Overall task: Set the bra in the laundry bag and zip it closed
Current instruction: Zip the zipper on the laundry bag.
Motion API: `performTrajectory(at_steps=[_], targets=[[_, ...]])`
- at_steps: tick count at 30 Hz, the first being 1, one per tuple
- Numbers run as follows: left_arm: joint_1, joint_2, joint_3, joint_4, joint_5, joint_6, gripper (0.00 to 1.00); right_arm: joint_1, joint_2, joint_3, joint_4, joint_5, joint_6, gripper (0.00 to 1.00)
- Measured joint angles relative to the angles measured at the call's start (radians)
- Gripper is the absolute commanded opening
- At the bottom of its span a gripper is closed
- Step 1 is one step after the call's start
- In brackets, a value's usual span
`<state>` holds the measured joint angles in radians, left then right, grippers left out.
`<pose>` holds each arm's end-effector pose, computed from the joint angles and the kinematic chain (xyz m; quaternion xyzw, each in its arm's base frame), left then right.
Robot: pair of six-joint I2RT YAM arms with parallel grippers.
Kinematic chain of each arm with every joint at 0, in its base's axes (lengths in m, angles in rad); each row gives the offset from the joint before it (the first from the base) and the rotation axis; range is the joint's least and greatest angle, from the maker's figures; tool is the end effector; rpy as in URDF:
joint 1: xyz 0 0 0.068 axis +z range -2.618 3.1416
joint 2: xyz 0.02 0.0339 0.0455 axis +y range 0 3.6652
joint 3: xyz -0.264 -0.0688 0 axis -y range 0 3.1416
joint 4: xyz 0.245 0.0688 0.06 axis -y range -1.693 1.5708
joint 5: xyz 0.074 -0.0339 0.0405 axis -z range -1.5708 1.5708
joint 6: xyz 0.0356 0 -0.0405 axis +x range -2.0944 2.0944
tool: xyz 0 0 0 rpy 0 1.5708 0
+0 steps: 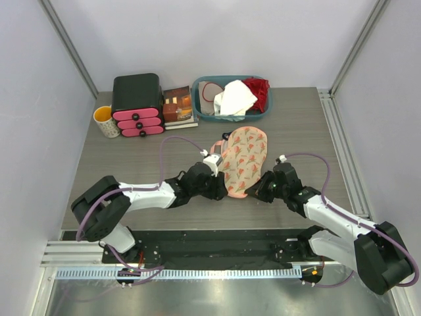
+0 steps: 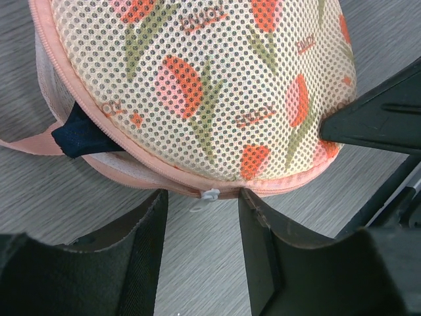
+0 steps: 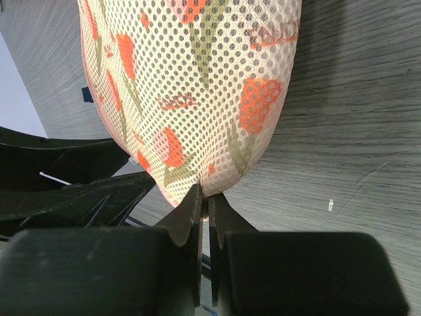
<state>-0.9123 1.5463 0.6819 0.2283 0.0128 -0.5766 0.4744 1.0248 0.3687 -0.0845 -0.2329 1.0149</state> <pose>0.1871 -0.2426 0.1649 0.1520 0.8797 -0.3095 0.3275 0.1687 0.0959 0.1639 0.1975 0.8884 0.3496 0.2225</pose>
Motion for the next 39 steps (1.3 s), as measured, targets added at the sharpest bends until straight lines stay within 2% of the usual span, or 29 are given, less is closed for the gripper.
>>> performTrajectory(at_steps=[13,14,17,30,36,39], targets=[[0.019,0.032,0.000,0.037,0.066,-0.026,0.18,-0.005,-0.001,0.000,-0.014,0.002,-0.010,0.08],[0.019,0.031,0.000,0.037,0.065,-0.027,0.11,-0.005,-0.002,0.000,-0.014,0.002,-0.011,0.07],[0.019,0.029,0.000,0.027,0.050,-0.027,0.00,-0.005,-0.007,0.000,-0.014,0.002,-0.011,0.08],[0.014,-0.082,0.049,-0.208,-0.222,-0.019,0.00,-0.013,-0.009,0.005,-0.007,-0.007,-0.014,0.07],[0.005,-0.150,0.026,-0.230,-0.234,-0.016,0.00,-0.025,0.018,0.040,-0.009,0.011,-0.051,0.08],[-0.045,-0.184,0.000,-0.234,-0.231,-0.008,0.00,-0.026,0.068,0.069,-0.019,0.045,-0.085,0.09]])
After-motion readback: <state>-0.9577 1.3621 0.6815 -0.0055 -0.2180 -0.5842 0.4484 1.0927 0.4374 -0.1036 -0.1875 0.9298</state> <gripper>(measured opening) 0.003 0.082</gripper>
